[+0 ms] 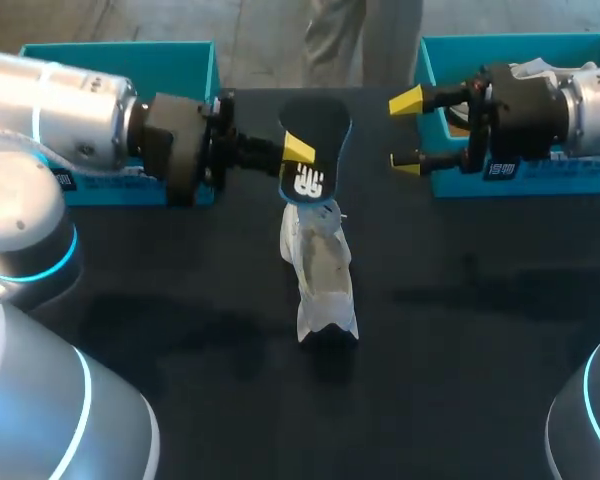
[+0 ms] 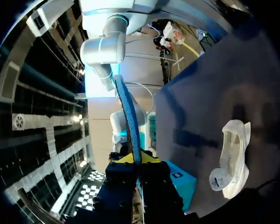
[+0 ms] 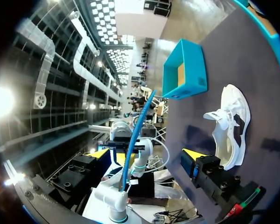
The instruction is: Take the shoe out of the shoebox, open the shoe tongue, remove and reinsert the insole, then place the shoe into the shoebox
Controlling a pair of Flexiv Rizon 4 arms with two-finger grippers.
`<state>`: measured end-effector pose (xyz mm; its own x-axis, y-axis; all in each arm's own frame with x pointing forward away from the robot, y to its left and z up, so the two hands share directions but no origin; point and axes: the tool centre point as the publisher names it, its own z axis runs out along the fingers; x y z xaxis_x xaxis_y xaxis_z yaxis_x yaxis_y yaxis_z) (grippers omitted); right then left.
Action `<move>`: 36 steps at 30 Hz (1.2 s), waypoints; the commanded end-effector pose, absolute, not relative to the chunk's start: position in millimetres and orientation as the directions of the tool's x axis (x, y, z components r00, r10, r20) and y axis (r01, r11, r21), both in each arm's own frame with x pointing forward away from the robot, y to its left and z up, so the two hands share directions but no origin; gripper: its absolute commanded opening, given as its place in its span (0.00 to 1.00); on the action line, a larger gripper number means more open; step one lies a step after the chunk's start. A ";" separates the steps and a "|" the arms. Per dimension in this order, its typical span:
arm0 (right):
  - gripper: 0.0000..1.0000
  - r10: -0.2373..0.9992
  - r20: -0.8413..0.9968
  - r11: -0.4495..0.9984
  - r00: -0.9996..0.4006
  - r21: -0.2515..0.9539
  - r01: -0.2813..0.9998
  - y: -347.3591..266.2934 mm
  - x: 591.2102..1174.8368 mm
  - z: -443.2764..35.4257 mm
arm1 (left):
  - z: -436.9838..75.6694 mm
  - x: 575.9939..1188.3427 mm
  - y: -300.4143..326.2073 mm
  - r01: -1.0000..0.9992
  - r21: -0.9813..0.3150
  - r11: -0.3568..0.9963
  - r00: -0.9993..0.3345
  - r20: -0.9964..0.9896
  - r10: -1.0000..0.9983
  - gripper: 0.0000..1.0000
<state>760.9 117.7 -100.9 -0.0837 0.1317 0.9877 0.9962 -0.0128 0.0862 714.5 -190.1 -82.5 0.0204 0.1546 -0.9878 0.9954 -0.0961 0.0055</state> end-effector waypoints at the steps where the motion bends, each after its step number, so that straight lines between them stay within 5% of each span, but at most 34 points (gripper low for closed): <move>1: 1.00 0.128 0.988 0.004 -0.084 0.084 0.996 120.9 766.2 -102.1 | -96.3 713.3 -198.5 0.994 0.045 -0.096 0.056 -0.992 0.111 0.00; 21: 1.00 0.114 0.988 0.113 -0.103 0.090 0.990 150.5 781.4 -103.9 | -115.4 724.9 -231.1 0.991 0.134 0.026 0.129 -0.981 0.144 0.00; 25: 0.78 0.117 0.989 0.117 -0.090 0.076 0.990 153.6 780.6 -106.9 | -116.5 725.5 -233.4 0.990 0.140 0.022 0.135 -0.979 0.156 0.00; 36: 0.49 0.109 0.992 0.117 -0.071 0.058 0.991 158.3 775.6 -112.3 | -114.3 734.5 -240.1 0.988 0.151 0.023 0.145 -0.977 0.158 0.00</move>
